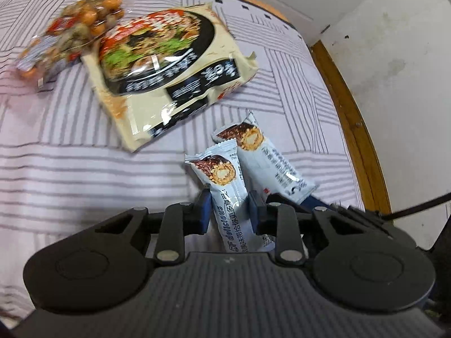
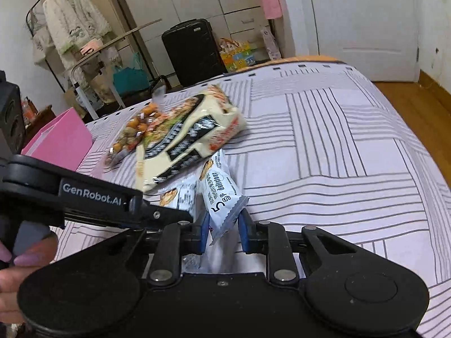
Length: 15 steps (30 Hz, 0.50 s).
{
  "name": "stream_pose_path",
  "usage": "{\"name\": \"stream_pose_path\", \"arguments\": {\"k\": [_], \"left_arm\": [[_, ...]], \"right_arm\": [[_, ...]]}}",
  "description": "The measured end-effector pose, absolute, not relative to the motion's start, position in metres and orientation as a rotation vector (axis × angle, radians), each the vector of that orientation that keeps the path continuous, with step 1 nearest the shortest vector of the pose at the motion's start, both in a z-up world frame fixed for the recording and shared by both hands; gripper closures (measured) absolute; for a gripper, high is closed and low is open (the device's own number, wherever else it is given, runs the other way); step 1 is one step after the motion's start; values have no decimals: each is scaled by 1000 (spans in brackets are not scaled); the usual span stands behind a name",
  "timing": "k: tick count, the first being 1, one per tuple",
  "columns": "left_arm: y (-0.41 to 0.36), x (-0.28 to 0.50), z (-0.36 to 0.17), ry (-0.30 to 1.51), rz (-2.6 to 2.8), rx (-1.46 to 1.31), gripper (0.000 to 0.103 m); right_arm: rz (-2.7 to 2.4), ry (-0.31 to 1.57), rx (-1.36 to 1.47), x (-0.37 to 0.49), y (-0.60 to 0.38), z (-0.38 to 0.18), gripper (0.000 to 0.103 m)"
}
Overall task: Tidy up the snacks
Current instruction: 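Grasp a white wrapped bar with the left gripper while the right grasps another white bar, then carry both white bars into the pink box and open both grippers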
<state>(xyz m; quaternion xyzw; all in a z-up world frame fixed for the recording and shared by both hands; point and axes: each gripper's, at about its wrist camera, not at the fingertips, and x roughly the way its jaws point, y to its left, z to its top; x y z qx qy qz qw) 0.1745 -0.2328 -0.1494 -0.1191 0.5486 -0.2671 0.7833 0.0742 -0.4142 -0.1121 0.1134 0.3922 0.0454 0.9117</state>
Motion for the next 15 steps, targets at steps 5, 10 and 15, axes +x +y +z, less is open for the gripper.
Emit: {"name": "stream_pose_path", "arguments": {"k": [5, 10, 15], "left_arm": [[-209, 168, -127, 1175, -575, -235, 77], [-189, 167, -112, 1168, -554, -205, 77], [-155, 161, -102, 1165, -501, -177, 77]], "right_arm": [[116, 802, 173, 71, -391, -93, 79], [151, 804, 140, 68, -369, -82, 79], [191, 807, 121, 63, -344, -73, 79]]}}
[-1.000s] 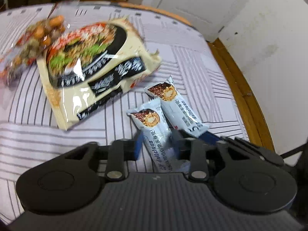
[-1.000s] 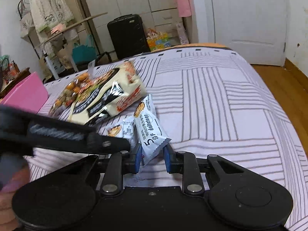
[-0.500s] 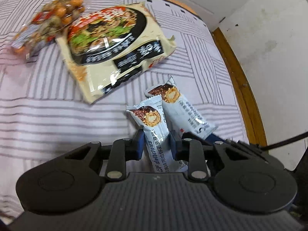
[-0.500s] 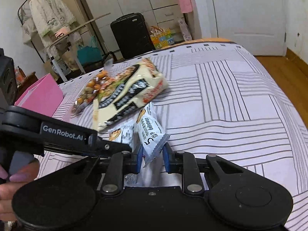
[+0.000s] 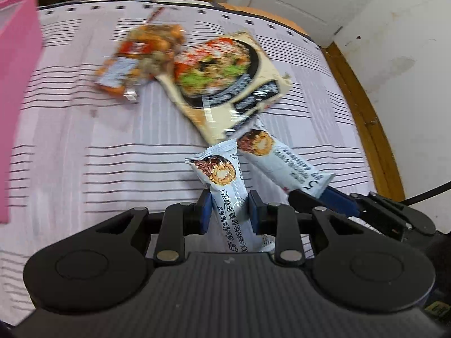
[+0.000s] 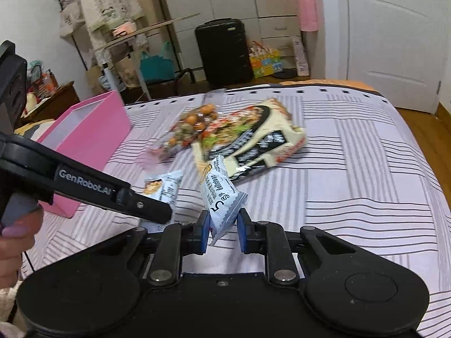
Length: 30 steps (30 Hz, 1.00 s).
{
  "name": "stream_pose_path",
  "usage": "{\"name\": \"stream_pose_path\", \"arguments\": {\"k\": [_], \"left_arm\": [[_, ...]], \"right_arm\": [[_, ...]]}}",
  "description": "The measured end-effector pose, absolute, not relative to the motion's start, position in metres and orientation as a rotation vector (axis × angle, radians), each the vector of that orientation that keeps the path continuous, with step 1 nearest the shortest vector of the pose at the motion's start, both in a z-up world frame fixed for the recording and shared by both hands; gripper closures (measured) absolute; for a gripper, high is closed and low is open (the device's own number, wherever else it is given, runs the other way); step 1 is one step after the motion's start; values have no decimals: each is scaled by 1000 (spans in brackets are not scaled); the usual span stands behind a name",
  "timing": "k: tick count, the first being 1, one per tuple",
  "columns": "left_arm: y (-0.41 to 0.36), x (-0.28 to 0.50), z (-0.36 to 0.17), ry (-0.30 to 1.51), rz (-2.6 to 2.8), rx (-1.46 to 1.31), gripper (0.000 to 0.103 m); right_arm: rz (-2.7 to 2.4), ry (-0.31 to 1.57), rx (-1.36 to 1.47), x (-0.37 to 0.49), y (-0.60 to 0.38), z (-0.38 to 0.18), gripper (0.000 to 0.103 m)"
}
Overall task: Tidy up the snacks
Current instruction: 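Carry both white bars into the pink box and open both grippers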
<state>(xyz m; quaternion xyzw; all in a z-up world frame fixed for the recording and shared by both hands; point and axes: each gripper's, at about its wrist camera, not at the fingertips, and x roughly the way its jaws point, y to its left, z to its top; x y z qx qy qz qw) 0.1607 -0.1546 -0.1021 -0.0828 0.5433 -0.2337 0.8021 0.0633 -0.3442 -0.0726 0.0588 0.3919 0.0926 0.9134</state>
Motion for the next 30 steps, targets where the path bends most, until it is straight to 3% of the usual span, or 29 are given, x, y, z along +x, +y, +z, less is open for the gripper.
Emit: {"name": "stream_pose_path", "arguments": {"k": [13, 23, 30], "left_arm": [[-53, 133, -68, 1146, -412, -209, 77], [35, 118, -12, 975, -344, -228, 77], [105, 140, -3, 884, -198, -296, 77]], "right_arm": [[387, 739, 4, 45, -258, -14, 79], [513, 666, -74, 71, -178, 23, 79], [588, 657, -130, 116, -118, 18, 79]]}}
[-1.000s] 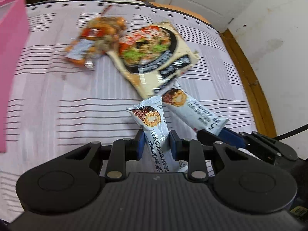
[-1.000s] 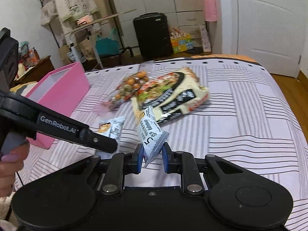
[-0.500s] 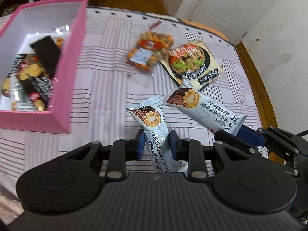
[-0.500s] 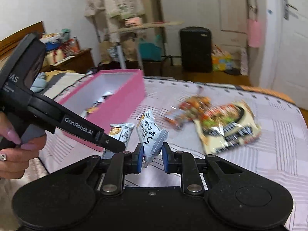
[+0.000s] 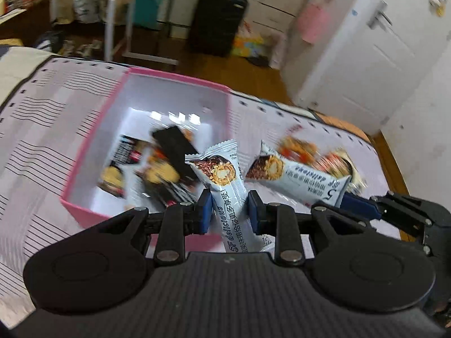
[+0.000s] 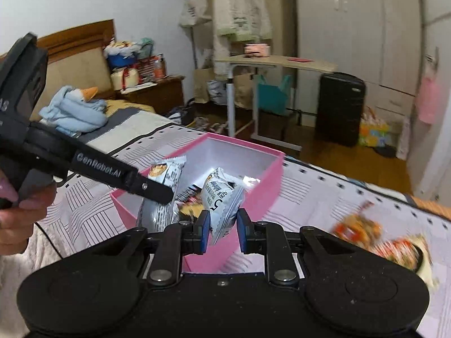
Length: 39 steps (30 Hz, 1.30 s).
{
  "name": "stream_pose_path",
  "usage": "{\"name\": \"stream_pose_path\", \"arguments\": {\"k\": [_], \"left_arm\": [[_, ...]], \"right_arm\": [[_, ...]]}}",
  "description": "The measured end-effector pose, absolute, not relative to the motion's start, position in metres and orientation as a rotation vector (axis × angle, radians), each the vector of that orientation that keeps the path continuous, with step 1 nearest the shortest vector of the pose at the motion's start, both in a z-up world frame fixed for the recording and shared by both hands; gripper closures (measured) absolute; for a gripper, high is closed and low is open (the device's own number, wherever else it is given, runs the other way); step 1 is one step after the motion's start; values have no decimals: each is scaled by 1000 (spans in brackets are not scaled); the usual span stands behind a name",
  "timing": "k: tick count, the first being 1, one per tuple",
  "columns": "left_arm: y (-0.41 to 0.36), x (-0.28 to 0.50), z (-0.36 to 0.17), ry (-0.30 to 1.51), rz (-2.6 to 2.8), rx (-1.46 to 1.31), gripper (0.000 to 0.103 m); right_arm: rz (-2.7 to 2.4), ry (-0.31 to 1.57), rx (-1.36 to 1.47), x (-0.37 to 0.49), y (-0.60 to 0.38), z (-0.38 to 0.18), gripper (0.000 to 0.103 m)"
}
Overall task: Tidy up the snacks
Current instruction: 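Carry both white bars into the pink box and open both grippers, then grasp the cream noodle bag with both grippers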
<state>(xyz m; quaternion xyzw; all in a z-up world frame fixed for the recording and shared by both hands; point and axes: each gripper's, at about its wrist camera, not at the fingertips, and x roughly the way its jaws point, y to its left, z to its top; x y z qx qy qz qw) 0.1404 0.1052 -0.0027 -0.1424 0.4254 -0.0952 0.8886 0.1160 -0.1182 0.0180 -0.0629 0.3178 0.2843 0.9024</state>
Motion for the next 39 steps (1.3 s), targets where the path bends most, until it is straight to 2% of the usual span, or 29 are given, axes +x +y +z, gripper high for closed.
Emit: {"name": "stream_pose_path", "arguments": {"k": [9, 11, 14, 15, 16, 18, 30, 34, 39], "left_arm": [[146, 193, -50, 952, -39, -296, 77], [149, 202, -61, 969, -35, -304, 77], [151, 209, -73, 994, 11, -319, 65], [153, 208, -74, 989, 18, -327, 55], [153, 204, -74, 985, 9, -329, 51], [154, 196, -71, 969, -12, -321, 48], [99, 157, 5, 811, -235, -184, 48], [61, 157, 15, 772, -331, -184, 48], [8, 170, 6, 777, -416, -213, 50]], "right_arm": [[609, 718, -154, 157, -63, -32, 79], [610, 716, -155, 161, -56, -42, 75], [612, 742, -162, 160, -54, -47, 64], [612, 734, -159, 155, -58, -45, 61], [610, 721, -158, 151, -62, -41, 60], [616, 697, -166, 141, -74, -29, 53], [424, 654, -113, 110, -209, 48, 44], [350, 653, -72, 113, -252, 48, 41], [318, 671, -32, 133, -299, 24, 27]]}}
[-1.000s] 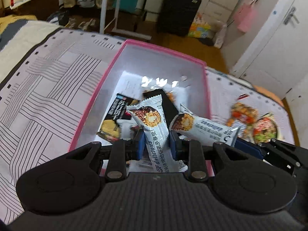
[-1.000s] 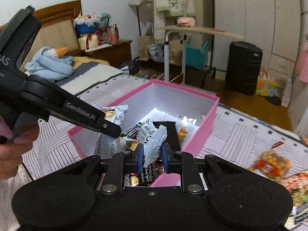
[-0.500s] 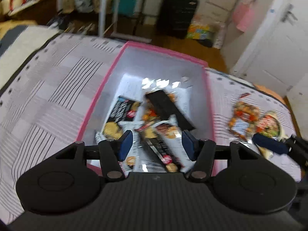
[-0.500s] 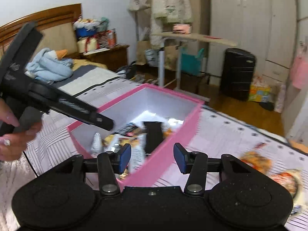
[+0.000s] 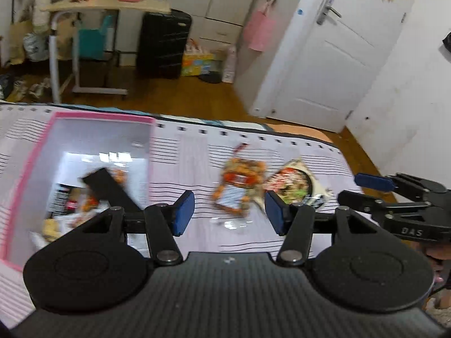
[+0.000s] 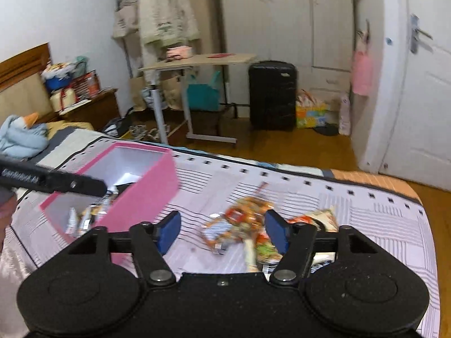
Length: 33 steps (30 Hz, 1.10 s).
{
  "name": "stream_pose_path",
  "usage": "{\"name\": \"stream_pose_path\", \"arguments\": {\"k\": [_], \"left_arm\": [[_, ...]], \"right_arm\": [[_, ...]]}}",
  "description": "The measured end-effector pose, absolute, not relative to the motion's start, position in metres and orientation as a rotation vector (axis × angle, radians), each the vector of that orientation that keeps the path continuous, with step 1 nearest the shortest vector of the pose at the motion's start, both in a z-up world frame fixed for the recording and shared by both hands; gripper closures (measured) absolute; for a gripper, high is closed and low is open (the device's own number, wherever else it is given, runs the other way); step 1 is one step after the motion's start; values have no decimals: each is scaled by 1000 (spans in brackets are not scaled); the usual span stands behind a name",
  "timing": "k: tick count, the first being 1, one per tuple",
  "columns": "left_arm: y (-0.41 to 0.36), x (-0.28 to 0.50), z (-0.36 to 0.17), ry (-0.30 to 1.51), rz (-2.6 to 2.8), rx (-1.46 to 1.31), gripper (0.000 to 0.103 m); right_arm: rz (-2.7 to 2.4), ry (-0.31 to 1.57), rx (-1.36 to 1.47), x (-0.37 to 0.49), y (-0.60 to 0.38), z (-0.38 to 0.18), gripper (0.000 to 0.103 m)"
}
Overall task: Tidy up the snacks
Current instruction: 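Grasp the cream noodle bag with both grippers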
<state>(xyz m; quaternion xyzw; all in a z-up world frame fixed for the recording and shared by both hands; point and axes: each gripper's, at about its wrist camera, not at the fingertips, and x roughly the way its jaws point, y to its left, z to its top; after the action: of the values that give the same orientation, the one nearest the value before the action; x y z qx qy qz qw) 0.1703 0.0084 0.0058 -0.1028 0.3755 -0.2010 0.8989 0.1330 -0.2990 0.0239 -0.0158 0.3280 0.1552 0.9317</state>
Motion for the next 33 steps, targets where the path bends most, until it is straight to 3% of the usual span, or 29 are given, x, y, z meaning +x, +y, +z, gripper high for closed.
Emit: {"name": "stream_pose_path", "arguments": {"k": [16, 23, 29, 33], "left_arm": [[-116, 238, -120, 889, -415, -446, 53], [-133, 270, -167, 1089, -410, -628, 53], [-136, 275, -187, 1055, -381, -712, 53], [-149, 276, -185, 1047, -429, -624, 55]], "right_arm": [[200, 780, 122, 249, -413, -97, 21], [249, 829, 262, 253, -415, -137, 20], [301, 834, 207, 232, -409, -134, 35], [331, 875, 147, 216, -410, -128, 35]]}}
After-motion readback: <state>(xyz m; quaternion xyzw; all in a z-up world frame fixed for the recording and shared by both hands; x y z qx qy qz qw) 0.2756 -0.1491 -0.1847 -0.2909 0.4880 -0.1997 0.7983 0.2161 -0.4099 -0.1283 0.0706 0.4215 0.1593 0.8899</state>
